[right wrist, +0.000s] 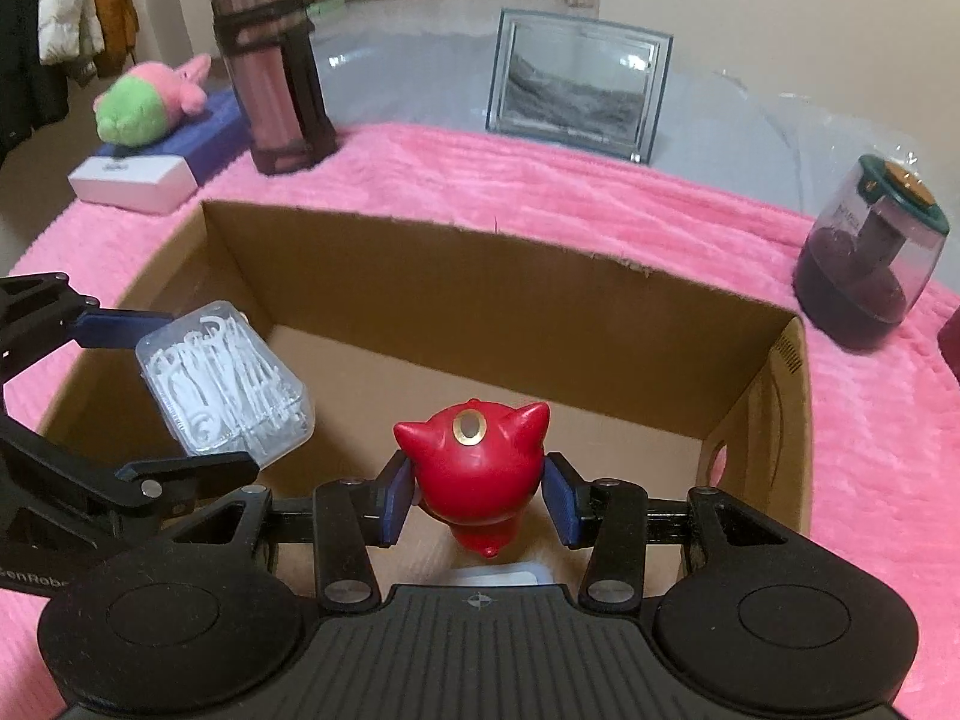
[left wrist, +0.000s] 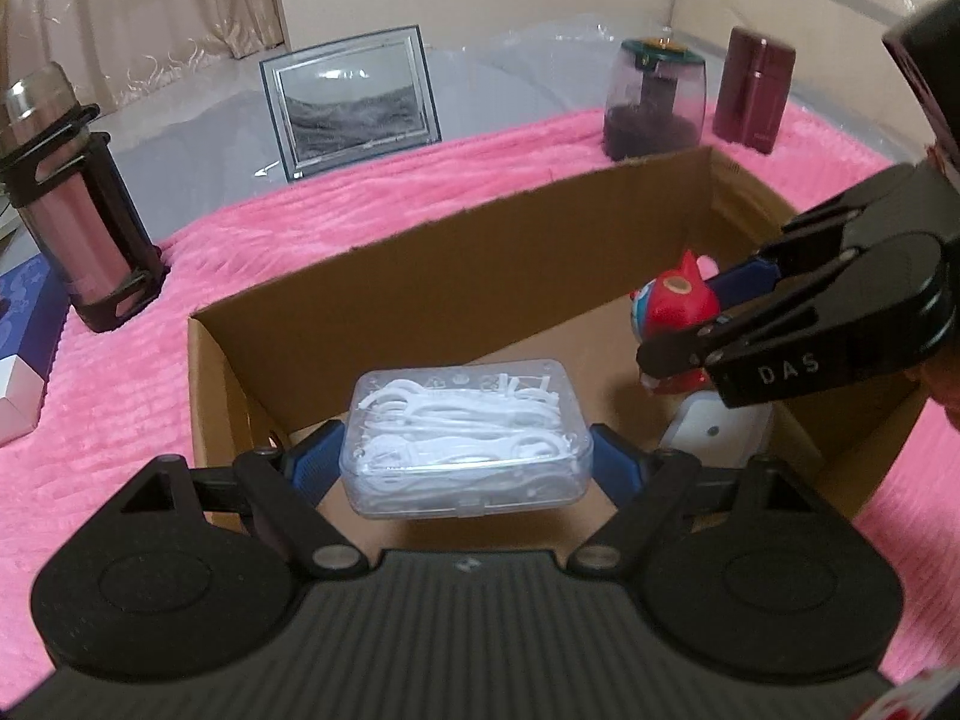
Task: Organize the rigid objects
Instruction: 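Carry the floss box and red figure into the cardboard box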
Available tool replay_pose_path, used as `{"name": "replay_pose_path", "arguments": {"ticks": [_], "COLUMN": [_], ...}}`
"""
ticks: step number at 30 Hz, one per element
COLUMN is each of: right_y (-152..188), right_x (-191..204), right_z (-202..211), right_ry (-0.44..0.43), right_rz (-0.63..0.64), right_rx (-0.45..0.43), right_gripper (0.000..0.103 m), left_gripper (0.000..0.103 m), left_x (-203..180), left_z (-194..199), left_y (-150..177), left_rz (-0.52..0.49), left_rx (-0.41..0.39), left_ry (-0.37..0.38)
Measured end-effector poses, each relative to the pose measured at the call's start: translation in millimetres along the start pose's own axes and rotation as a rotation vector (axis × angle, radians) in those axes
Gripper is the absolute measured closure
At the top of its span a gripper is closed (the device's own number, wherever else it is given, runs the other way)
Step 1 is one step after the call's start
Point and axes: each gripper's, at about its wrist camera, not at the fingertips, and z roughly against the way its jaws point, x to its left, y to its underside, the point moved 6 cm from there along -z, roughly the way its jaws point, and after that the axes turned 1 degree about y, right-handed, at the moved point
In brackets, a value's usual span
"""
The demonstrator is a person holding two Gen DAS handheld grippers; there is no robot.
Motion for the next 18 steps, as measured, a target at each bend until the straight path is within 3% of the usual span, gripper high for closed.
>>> {"name": "replay_pose_path", "arguments": {"ticks": [8, 18], "right_y": [2, 1], "right_x": [-6, -10], "right_z": [-20, -30], "right_ry": [0.002, -0.01], "right_rz": [-0.022, -0.055], "right_rx": [0.084, 0.12], "right_gripper": [0.06, 0.06], "left_gripper": [0.02, 0.02], "left_x": [1, 4], "left_z": [-21, -40], "left_y": [8, 12], "left_rz": [-0.002, -0.008], "left_rx": [0.078, 0.147], "left_ry": [0.011, 0.005]}}
